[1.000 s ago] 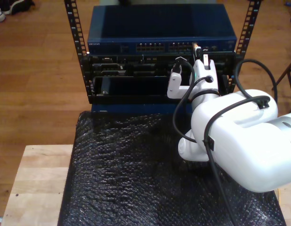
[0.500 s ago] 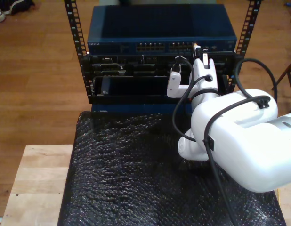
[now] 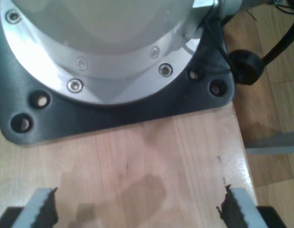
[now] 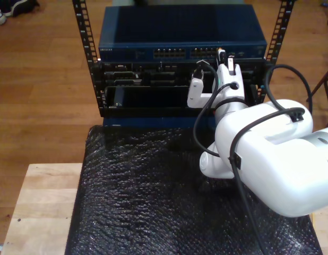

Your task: Grab the cable and plug it in

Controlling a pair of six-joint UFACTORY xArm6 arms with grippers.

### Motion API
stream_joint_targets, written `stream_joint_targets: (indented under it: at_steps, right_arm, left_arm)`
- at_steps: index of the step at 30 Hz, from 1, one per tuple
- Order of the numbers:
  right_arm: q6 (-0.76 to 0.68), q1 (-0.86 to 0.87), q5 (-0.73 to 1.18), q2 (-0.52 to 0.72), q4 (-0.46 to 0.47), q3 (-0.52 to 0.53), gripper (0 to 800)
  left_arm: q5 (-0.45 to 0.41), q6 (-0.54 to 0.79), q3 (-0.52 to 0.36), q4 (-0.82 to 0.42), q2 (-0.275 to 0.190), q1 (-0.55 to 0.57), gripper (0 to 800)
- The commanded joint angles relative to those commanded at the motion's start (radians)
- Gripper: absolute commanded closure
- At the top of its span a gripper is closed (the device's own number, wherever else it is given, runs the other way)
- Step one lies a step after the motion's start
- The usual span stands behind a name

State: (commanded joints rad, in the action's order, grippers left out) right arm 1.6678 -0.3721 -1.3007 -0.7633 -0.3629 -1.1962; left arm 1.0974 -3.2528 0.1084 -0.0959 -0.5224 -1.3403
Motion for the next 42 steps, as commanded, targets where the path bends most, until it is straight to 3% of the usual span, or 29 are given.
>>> stream_joint_targets:
  at_steps: [10, 16, 21, 25, 39, 42]
  right_arm:
    - [-0.002, 0.002, 0.018, -0.006, 0.0, -0.008, 797]
    - [-0.005, 0.005, 0.025, -0.002, 0.012, 0.011, 616]
    - [-0.008, -0.006, 0.032, 0.009, 0.02, 0.034, 538]
    - [-0.009, -0.012, 0.086, 0.074, 0.026, 0.095, 448]
    - [-0.008, -0.034, 0.272, 0.341, 0.026, 0.35, 366]
    - [-0.006, -0.021, 0.353, 0.413, 0.029, 0.391, 307]
  left_arm:
    - [0.0, 0.0, 0.0, 0.0, 0.0, 0.0, 0]
    - [0.0, 0.0, 0.0, 0.0, 0.002, 0.0, 0]
    - [0.0, 0.0, 0.0, 0.0, 0.002, 0.0, 0]
    - [0.0, 0.0, 0.0, 0.0, 0.0, 0.0, 0]
    - [0.0, 0.0, 0.0, 0.0, 0.0, 0.0, 0]
    - [0.0, 0.0, 0.0, 0.0, 0.0, 0.0, 0]
